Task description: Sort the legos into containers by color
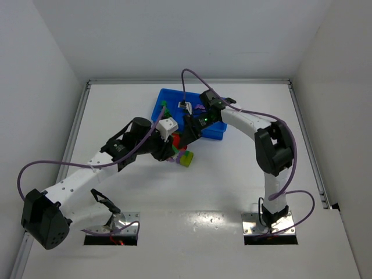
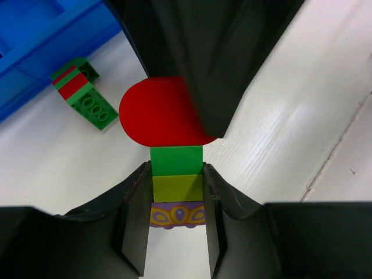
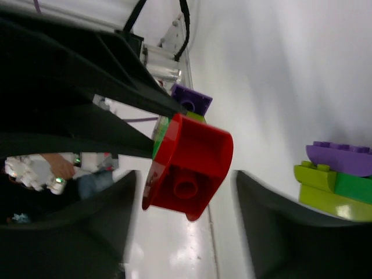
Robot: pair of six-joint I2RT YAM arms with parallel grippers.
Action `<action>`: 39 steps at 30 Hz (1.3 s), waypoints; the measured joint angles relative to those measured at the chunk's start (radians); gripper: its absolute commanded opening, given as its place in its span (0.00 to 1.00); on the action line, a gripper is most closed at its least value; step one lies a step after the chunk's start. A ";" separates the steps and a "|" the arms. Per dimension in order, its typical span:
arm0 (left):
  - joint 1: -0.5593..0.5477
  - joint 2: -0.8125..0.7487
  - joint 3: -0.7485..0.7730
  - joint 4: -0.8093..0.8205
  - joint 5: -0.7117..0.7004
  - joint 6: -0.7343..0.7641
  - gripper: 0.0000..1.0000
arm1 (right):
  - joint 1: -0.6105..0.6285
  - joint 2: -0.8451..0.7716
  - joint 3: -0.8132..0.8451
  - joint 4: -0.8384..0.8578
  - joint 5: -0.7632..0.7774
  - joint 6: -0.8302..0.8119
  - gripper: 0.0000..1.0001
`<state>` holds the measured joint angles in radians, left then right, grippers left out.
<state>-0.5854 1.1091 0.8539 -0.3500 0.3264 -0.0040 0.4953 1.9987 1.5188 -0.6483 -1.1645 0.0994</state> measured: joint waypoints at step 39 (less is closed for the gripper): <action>0.046 0.081 0.171 0.015 -0.063 -0.064 0.02 | -0.256 -0.117 -0.021 0.220 0.806 -0.021 0.00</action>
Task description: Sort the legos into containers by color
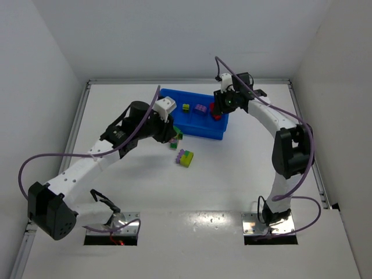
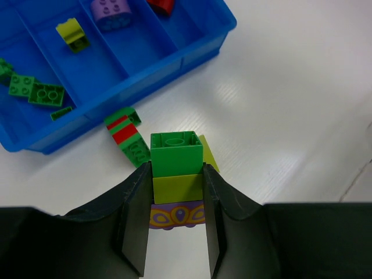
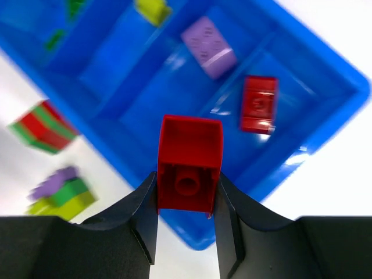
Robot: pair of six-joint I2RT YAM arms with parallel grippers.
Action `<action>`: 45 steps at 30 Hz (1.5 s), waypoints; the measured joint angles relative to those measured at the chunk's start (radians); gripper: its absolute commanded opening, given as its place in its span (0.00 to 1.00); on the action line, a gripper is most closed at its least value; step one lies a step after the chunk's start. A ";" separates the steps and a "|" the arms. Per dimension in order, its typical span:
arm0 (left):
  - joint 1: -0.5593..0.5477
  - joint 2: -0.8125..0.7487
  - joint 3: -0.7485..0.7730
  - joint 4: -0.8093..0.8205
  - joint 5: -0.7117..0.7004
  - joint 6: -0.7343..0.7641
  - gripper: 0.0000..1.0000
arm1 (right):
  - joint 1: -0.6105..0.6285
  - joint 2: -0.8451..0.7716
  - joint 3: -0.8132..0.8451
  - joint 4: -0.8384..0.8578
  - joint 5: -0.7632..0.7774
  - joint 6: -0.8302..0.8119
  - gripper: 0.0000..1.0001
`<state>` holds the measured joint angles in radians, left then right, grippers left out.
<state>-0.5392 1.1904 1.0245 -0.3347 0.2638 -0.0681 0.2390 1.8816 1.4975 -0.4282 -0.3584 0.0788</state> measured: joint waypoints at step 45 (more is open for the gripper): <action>0.303 0.308 0.097 0.087 0.364 -0.429 0.00 | 0.359 -0.443 -0.348 0.134 0.048 -0.475 0.71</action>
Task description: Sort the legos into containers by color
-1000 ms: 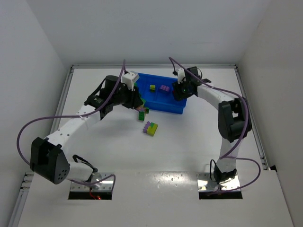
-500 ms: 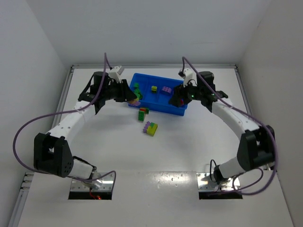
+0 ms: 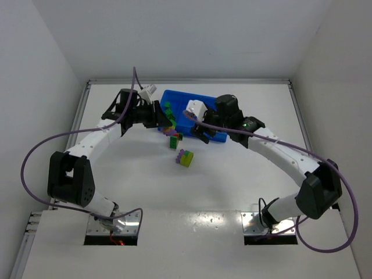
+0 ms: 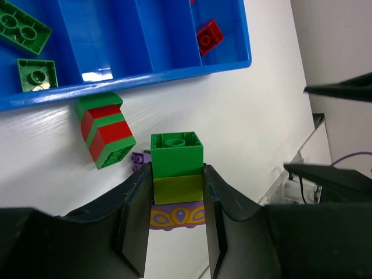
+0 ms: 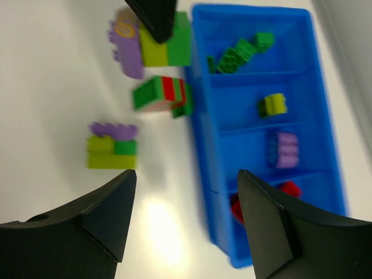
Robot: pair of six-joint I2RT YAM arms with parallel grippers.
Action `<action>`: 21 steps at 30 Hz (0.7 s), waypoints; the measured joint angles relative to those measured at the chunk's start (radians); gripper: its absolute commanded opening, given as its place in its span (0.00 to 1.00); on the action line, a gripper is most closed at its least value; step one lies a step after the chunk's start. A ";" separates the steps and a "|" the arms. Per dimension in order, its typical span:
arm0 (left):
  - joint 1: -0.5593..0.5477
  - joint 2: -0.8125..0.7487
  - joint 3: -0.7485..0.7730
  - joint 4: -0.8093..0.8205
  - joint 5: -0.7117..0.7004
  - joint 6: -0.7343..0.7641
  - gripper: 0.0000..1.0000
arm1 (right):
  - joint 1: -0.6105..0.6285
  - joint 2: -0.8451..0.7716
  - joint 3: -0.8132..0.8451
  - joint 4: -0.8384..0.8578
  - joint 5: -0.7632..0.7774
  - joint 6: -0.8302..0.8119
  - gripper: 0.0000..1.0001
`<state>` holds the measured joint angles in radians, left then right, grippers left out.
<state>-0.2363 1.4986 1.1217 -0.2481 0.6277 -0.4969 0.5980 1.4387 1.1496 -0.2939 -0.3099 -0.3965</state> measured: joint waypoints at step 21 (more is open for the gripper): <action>-0.047 0.058 0.047 -0.094 -0.071 0.004 0.00 | 0.299 -0.209 -0.414 0.399 0.386 -0.675 0.72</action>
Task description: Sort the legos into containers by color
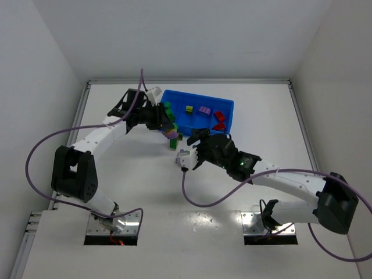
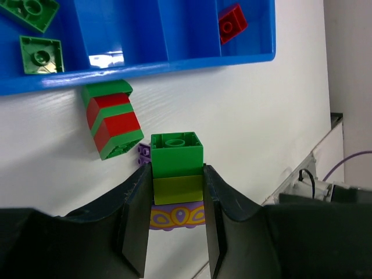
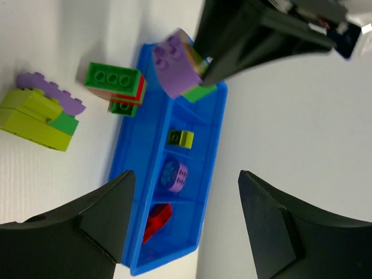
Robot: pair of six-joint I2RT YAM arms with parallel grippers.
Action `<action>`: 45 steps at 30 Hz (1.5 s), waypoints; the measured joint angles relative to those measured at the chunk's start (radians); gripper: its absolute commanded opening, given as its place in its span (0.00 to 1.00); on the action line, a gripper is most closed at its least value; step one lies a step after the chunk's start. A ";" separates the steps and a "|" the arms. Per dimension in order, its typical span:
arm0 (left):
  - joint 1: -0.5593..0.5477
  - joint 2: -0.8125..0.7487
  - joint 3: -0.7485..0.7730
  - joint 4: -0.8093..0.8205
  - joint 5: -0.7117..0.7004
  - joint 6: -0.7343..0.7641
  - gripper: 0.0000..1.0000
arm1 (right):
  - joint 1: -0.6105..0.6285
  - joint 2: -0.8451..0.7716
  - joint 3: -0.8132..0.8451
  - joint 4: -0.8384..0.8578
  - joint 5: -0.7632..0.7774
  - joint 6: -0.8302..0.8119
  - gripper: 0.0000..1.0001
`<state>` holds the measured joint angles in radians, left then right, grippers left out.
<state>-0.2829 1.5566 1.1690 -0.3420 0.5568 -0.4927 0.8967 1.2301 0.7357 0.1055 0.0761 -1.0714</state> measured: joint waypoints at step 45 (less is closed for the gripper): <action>-0.131 0.023 0.039 -0.005 -0.021 -0.126 0.00 | 0.141 0.348 -0.054 0.452 0.108 -0.341 0.50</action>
<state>-0.4141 1.5799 1.2076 -0.3473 0.5354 -0.6186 1.0378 1.5780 0.6819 0.5575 0.1837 -1.4120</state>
